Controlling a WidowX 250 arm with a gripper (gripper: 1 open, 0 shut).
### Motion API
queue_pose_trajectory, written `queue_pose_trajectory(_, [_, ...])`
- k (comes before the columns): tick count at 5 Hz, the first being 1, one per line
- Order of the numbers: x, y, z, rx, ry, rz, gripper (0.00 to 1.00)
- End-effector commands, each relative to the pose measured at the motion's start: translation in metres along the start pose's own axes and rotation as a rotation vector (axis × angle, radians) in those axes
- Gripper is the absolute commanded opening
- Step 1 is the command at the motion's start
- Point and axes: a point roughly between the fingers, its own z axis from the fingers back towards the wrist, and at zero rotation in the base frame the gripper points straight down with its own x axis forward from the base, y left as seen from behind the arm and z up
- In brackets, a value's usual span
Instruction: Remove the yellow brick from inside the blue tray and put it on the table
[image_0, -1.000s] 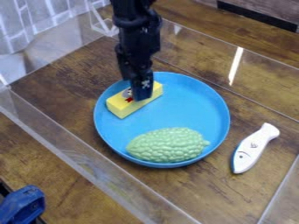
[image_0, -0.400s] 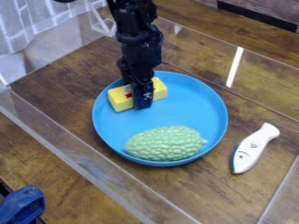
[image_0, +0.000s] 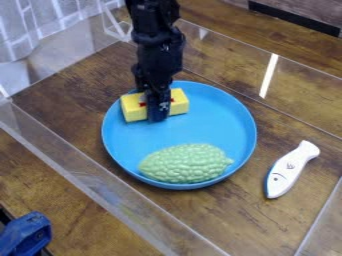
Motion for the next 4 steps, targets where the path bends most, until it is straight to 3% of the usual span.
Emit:
queue_pose_trajectory(1, [0.004, 0.019, 0.037, 0.067, -0.051, 0.007, 0.00])
queue_pose_trajectory(4, [0.013, 0.034, 0.059, 0.101, -0.045, -0.041, 0.00])
